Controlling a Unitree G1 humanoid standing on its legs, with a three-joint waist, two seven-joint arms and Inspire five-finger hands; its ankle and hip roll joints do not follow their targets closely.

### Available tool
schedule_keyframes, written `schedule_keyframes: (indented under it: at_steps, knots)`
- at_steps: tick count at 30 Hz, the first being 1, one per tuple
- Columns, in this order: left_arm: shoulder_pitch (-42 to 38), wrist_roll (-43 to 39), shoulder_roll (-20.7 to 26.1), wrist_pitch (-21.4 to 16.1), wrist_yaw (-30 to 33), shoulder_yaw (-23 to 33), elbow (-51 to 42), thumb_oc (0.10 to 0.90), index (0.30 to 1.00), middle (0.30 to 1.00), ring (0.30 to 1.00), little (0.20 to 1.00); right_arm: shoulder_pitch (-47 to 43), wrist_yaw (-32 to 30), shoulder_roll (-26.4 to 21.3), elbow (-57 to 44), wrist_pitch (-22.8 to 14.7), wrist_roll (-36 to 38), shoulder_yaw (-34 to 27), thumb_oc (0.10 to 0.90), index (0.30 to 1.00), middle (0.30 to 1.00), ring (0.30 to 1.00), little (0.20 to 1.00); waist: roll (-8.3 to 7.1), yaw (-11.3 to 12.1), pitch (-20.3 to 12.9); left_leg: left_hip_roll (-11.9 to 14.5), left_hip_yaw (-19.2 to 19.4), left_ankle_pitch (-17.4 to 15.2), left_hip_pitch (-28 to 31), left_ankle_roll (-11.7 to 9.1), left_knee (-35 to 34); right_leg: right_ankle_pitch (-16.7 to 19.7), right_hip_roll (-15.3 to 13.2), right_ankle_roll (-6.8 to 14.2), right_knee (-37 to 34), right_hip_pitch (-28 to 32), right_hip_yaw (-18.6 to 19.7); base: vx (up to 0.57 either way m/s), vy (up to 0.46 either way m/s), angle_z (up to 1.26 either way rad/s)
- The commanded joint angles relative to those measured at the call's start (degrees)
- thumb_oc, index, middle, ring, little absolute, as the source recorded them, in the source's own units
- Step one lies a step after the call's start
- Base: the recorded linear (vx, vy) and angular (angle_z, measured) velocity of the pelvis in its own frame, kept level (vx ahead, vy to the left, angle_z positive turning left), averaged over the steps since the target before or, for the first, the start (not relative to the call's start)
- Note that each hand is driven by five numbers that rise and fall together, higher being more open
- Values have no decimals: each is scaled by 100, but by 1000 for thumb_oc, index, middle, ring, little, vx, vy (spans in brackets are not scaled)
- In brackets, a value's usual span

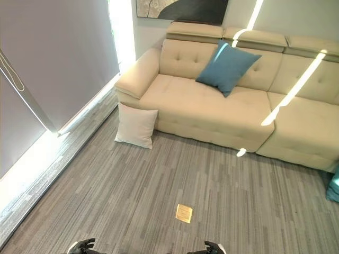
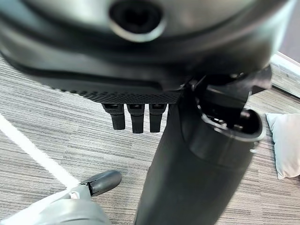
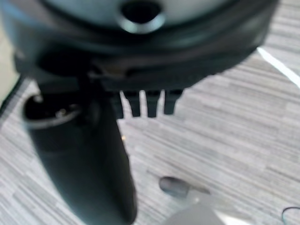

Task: Pick up all the scattered cushions and arrange them neatly on the sofa.

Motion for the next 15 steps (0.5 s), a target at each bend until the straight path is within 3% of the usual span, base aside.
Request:
schedule_keyframes:
  at_steps: [1,15]
  knots:
    - [-452,-9,196,-98,131,111,140,800,900,900,900,900,-361,-200,-79,273,-75,-108,192,800,900,900,900,900,-228,139,162,-250,-130,-658,186,-53,24,-372,-141,374,36,54,177,0,0,0]
    - [-477,-96,134,-68,90,13,127,800,900,900,900,900,-389,-217,-112,255,-47,-257,302,800,900,900,900,900,-217,166,315,-85,-252,-551,245,-139,24,-561,9,220,87,135,74,10,-61,7]
